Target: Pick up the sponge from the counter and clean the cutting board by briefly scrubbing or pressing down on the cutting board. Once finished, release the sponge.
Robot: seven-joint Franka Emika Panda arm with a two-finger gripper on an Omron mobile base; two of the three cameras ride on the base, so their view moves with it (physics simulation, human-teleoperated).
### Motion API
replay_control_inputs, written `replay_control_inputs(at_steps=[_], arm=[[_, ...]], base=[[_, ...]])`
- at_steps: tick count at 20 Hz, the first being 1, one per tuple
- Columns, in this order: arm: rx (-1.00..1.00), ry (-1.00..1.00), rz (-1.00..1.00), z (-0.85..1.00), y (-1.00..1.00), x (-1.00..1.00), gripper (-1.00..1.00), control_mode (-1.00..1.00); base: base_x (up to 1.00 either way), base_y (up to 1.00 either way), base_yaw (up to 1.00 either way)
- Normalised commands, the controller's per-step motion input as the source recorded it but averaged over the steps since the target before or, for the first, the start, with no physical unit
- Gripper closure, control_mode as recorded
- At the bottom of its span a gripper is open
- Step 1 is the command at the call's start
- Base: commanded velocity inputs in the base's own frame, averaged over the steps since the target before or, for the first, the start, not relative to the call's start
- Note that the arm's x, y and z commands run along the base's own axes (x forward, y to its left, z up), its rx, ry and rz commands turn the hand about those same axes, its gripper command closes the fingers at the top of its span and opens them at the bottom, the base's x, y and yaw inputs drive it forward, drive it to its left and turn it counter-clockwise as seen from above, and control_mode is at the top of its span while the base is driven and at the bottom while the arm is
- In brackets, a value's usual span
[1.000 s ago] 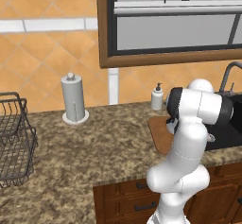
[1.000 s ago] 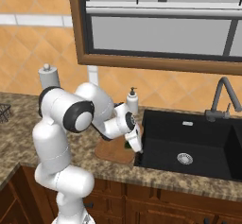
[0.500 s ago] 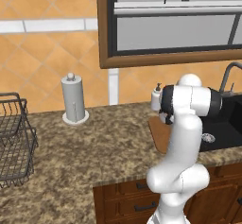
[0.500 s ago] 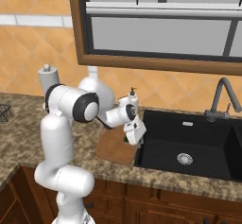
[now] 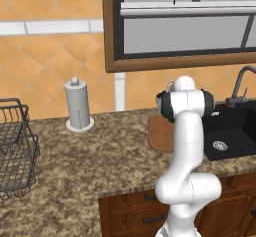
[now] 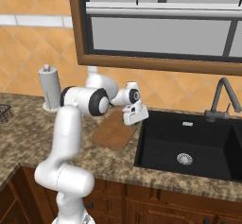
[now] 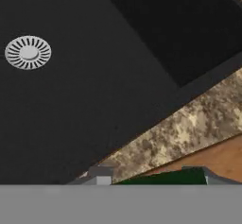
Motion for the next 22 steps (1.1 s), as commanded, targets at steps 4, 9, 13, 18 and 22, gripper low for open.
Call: replay_control_inputs(at_steps=[4,9,13,18,22], arm=[[0.0,-0.56,-0.2,-1.0,0.77,0.42,1.0,-1.0],[-0.11,-0.24,-0.1,-1.0,0.89,-0.57,1.0,-1.0],[-0.35,-0.03,-0.04,-1.0,1.0,-1.0,1.0,-1.0],[-0.23,0.05,0.0,-1.0,0.91,-1.0,1.0,-1.0],[-0.11,0.02,0.0,-1.0,0.36,-1.0,1.0,-1.0]], base=[[0.0,0.0,0.0],[0.0,0.0,0.0],[0.0,0.0,0.0],[0.0,0.0,0.0],[0.0,0.0,0.0]])
